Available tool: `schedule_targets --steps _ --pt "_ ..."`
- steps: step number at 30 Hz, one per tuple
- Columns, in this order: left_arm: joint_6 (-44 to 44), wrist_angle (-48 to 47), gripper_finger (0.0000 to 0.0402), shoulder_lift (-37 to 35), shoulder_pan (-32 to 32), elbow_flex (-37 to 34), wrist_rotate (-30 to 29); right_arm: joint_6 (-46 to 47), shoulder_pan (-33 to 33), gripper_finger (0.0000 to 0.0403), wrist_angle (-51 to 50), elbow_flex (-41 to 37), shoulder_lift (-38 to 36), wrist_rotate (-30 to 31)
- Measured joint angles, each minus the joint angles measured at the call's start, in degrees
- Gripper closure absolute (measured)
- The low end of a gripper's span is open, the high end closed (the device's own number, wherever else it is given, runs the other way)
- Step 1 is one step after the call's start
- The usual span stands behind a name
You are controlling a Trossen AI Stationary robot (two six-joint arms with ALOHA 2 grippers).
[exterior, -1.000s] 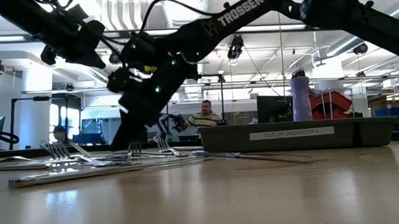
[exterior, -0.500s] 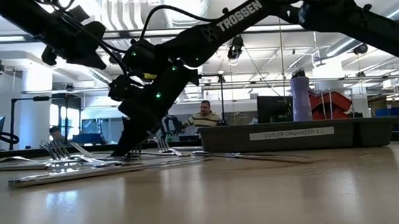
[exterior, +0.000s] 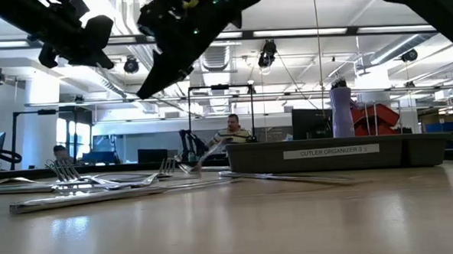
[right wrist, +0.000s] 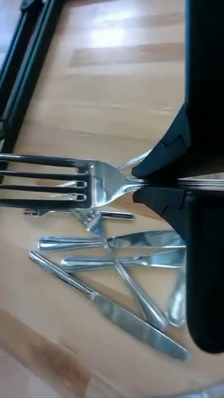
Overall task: Sort silverware
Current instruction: Put the silver fork into the gray silverware tray
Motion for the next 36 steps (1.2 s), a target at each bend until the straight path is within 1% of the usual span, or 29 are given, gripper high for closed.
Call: schedule_targets --steps 5,9,11,14,16,17,20,21,22,24,27,28,30,33,34,36 --pt "0.6 3.2 0.0402 3.3 0.0 -1.0 0.0 2.8 0.3 0.0403 0.2 -7.7 -7.5 2.1" --pt "5.6 7.4 0.0402 7.8 0.1 -2.7 0.1 6.1 0.5 0.0403 0.3 -17.3 -14.5 10.0" --pt "8.8 12.1 0.0402 10.3 0.2 -3.6 0.2 7.7 0.4 0.0403 0.0 -22.2 -17.1 13.6" --pt "15.0 21.7 0.0402 14.1 0.5 -4.0 1.4 10.1 0.2 0.0403 0.5 -28.5 -22.3 18.0" --pt "20.5 28.7 0.0402 16.7 1.2 -4.1 6.5 10.5 0.1 0.0403 0.9 -32.4 -25.1 19.3" --pt "22.8 32.4 0.0402 18.2 1.8 -4.1 10.8 10.4 0.1 0.0403 1.0 -34.2 -26.3 19.4" --pt "26.3 40.3 0.0398 22.5 4.4 -3.9 27.6 10.0 0.3 0.0403 2.6 -38.9 -29.1 19.3" --pt "27.3 41.4 0.0393 23.8 5.3 -3.5 32.3 9.8 0.3 0.0403 2.8 -40.1 -30.4 19.1" --pt "28.2 41.7 0.0388 24.9 6.0 -3.2 35.5 9.8 0.3 0.0403 3.3 -41.3 -31.8 18.2" --pt "30.9 42.0 0.0373 26.6 6.7 -2.6 37.9 10.0 0.2 0.0403 3.3 -43.9 -34.2 15.5" --pt "37.1 45.2 0.0346 29.8 6.8 -2.6 39.3 10.1 0.2 0.0403 2.8 -47.7 -37.6 8.5" --pt "38.9 47.0 0.0335 31.0 6.8 -2.6 41.3 10.2 0.2 0.0403 3.1 -48.6 -38.9 5.8" --pt "43.6 51.3 0.0314 33.8 6.8 -2.6 47.7 10.1 -0.1 0.0403 3.6 -50.0 -41.2 0.8" --pt "51.7 58.4 0.0283 38.7 6.4 -2.6 56.6 12.2 -0.7 0.0403 3.4 -51.5 -42.4 -1.4" --pt "54.7 61.6 0.0275 40.5 6.1 -2.6 58.5 13.5 -0.9 0.0403 3.1 -51.8 -42.4 -1.4" --pt "61.9 66.6 0.0260 43.5 5.4 -2.6 60.4 15.7 -1.4 0.0403 1.9 -52.4 -42.4 -2.1"
